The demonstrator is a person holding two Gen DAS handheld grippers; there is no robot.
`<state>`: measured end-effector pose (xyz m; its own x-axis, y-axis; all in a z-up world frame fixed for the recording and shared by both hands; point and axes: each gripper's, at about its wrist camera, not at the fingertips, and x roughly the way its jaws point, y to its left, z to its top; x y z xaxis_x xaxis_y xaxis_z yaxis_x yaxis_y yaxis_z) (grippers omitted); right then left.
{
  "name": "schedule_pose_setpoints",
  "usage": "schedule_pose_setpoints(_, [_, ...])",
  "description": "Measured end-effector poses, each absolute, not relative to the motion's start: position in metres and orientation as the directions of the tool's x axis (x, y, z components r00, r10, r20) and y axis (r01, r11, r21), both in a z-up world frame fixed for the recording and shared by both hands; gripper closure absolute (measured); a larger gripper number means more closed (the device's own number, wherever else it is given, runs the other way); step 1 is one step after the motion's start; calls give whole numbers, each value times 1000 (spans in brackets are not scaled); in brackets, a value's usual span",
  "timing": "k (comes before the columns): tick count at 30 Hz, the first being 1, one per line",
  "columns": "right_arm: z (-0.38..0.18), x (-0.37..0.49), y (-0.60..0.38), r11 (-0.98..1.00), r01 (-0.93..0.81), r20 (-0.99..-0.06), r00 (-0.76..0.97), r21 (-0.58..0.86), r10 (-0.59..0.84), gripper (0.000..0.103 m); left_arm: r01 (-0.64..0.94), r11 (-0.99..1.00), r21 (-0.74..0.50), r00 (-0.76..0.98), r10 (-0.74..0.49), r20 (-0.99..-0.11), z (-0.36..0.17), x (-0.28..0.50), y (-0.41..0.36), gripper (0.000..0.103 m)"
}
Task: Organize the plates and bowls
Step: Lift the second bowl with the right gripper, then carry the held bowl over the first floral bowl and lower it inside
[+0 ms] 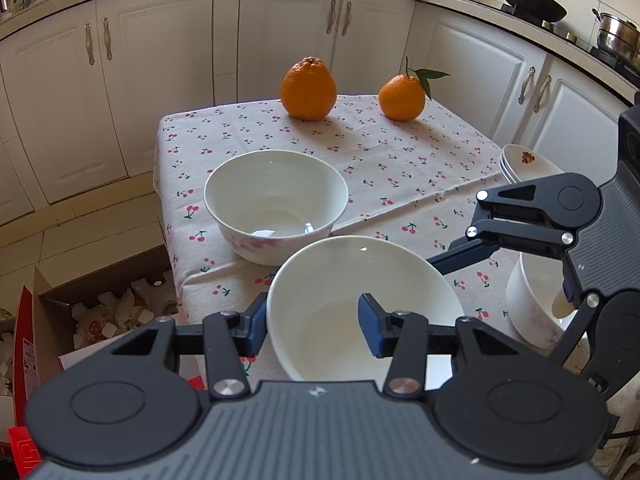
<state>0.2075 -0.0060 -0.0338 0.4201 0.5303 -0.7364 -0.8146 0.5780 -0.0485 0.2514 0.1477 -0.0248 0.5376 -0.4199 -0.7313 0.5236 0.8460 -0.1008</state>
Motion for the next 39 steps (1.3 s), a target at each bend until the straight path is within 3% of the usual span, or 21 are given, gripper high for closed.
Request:
schedule_pose_setpoints(24, [12, 148, -91, 639, -763, -685, 518, -100, 511, 22, 621, 783, -38, 556, -475, -683, 26, 201, 64, 57])
schedule_pose_setpoints(39, [15, 120, -146, 706, -698, -685, 572, -117, 452, 22, 686, 725, -57, 509, -534, -675, 21, 191, 8, 57])
